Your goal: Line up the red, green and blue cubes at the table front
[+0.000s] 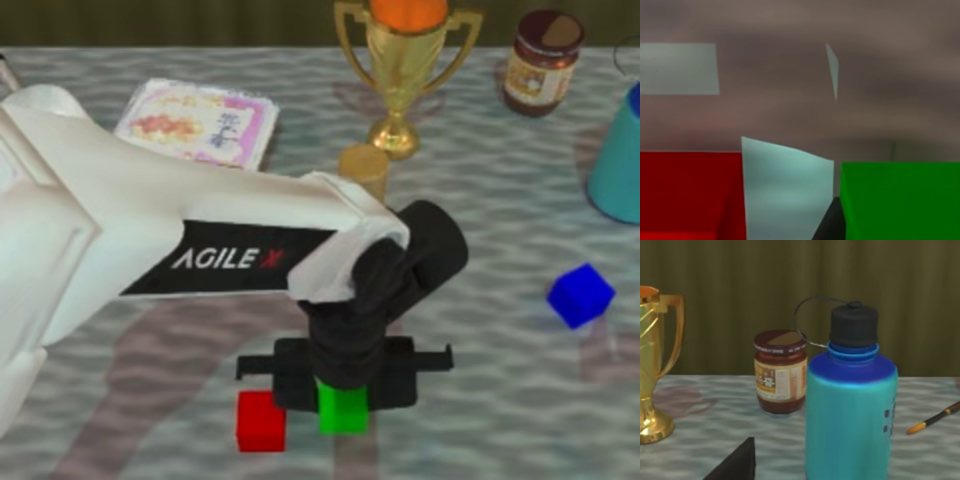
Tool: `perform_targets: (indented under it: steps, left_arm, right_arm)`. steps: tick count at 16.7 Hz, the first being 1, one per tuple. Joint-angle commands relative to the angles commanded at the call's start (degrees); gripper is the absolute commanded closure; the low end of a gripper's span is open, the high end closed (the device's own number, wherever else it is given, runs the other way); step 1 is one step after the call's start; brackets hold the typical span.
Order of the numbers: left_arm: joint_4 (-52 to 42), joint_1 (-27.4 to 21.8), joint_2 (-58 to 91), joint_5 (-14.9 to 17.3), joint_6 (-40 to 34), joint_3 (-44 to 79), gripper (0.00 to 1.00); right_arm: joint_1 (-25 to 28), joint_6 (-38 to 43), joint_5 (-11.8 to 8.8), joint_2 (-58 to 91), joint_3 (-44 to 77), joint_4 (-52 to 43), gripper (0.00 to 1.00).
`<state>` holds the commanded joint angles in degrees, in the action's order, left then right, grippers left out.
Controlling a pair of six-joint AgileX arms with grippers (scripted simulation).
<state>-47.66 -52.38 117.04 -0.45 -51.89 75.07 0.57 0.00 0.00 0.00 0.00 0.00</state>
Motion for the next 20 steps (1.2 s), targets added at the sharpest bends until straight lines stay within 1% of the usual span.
perform_targets:
  steps: [6,7,16,18,20]
  left_arm:
    - [0.0,0.0,0.0,0.0,0.0,0.0,0.02]
    - [0.0,0.0,0.0,0.0,0.0,0.0,0.00]
    - [-0.2,0.0,-0.1,0.0,0.0,0.2,0.00]
    - [-2.4,0.1,-0.8,0.0,-0.1,1.7,0.00]
    - [-6.7,0.4,-2.2,0.0,-0.2,4.1,0.00]
  right_arm:
    - [0.0,0.0,0.0,0.0,0.0,0.0,0.00]
    - [0.0,0.0,0.0,0.0,0.0,0.0,0.00]
    - [0.0,0.0,0.0,0.0,0.0,0.0,0.00]
    - [0.0,0.0,0.0,0.0,0.0,0.0,0.00]
    - [0.0,0.0,0.0,0.0,0.0,0.0,0.00]
